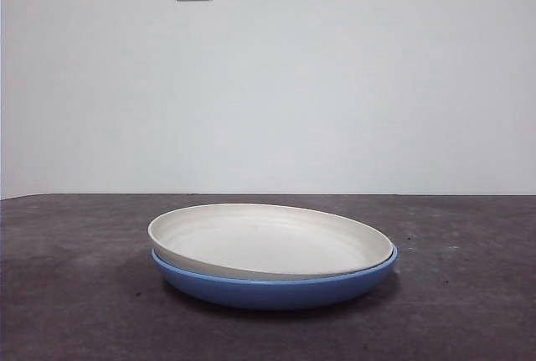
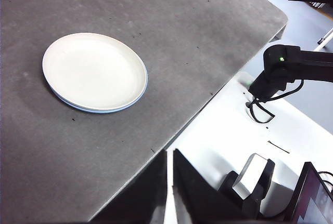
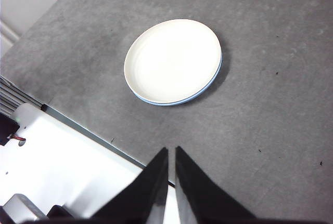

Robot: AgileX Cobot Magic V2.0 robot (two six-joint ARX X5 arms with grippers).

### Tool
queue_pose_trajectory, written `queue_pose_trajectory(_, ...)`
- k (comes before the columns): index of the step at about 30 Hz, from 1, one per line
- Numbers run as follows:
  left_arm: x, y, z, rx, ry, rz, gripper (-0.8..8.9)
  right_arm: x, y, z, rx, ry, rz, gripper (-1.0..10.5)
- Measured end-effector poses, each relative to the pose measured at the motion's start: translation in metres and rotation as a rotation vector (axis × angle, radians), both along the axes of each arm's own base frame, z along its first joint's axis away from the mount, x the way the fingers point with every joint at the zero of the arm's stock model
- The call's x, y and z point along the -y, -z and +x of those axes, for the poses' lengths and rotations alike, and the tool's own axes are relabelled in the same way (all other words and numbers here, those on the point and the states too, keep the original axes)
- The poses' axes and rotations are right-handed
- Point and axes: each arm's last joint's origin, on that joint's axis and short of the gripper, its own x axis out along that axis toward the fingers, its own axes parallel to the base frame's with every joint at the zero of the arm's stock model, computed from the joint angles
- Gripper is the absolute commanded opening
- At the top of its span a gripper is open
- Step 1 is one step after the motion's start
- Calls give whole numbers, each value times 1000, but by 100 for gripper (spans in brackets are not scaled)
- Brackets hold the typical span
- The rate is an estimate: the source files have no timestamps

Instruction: Pick up the white plate, put it on the blue plate, put it on desk

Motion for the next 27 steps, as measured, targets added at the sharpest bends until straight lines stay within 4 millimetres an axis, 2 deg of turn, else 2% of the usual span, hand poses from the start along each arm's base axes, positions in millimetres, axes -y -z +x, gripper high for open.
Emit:
queue_pose_trajectory(12, 0, 0, 0, 0, -3, 0, 16, 0, 0, 0, 0, 0, 0, 19)
queue_pose_trajectory(18, 3, 4, 4, -14, -165, 9, 16, 0, 0, 0, 0, 0, 0, 19)
queue_pose_trajectory(22, 7, 20, 17, -78, -338, 43, 16, 0, 0, 0, 0, 0, 0, 20)
queue_pose_trajectory(27, 9, 54, 45, -92, -497, 45, 17, 0, 0, 0, 0, 0, 0, 19)
